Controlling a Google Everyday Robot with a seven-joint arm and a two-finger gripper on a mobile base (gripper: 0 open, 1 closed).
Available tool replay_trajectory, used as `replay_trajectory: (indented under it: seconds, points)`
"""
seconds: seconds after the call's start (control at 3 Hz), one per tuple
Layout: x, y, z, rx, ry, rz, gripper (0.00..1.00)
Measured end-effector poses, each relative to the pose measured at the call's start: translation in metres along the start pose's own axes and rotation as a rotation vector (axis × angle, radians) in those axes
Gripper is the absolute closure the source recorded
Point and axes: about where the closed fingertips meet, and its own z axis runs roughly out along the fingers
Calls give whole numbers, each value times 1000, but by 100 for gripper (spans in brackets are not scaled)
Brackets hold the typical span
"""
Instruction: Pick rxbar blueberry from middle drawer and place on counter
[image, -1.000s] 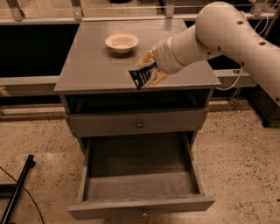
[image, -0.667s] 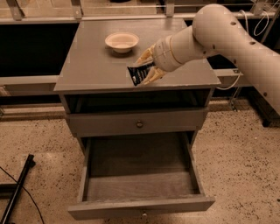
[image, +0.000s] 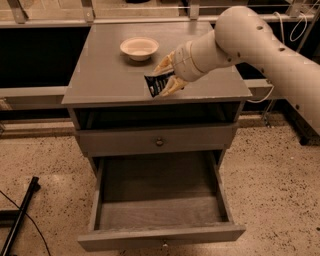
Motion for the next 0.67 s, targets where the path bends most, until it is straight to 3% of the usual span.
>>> replay_trajectory:
  seconds: [0.67]
  points:
    - [-8,-22,17,128,67,178,58]
